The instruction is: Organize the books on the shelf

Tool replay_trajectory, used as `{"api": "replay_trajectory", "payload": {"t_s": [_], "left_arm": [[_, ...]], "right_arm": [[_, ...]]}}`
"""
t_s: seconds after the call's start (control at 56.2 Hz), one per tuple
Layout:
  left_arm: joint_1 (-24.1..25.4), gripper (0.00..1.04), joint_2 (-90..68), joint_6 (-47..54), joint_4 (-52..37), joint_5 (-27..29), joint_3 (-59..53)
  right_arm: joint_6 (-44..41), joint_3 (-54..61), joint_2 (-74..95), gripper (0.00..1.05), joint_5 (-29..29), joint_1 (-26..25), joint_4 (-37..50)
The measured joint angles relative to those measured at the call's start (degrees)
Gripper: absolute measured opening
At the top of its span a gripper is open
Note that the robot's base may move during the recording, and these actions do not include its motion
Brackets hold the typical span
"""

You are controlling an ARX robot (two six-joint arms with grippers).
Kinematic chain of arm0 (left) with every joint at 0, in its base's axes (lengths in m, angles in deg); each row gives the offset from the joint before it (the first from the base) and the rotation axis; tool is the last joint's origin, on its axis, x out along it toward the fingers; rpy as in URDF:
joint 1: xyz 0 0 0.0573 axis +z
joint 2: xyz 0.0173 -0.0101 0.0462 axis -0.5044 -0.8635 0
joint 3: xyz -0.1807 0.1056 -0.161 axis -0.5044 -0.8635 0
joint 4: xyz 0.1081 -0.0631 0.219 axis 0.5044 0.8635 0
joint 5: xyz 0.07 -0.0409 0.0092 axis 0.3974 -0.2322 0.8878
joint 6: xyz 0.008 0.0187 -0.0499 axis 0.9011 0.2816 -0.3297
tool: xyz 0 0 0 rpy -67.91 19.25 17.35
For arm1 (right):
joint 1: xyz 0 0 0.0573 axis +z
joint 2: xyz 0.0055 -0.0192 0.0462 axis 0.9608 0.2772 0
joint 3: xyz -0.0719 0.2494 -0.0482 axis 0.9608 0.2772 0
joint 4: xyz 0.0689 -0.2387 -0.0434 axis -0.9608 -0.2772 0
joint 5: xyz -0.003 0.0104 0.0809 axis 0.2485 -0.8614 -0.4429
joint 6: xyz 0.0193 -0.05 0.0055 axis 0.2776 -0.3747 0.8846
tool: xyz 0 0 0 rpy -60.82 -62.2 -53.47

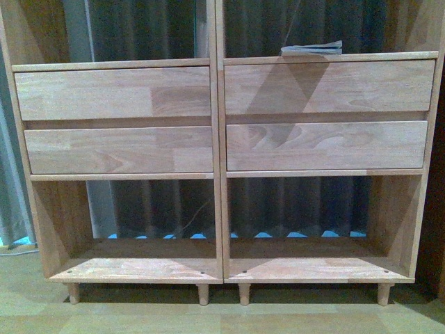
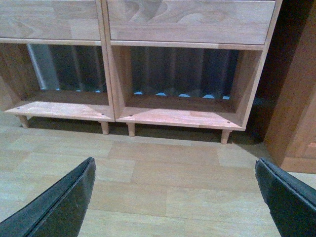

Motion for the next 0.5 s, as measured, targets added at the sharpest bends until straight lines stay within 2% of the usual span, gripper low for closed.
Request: {"api": "replay_trajectory", "payload": {"t_s": [0.498], "left_arm": [[0.0,0.97,0.0,0.0,0.0,0.0,0.0]], "right_arm": [[0.0,0.0,0.0,0.98,0.0,0.0,0.0]]}}
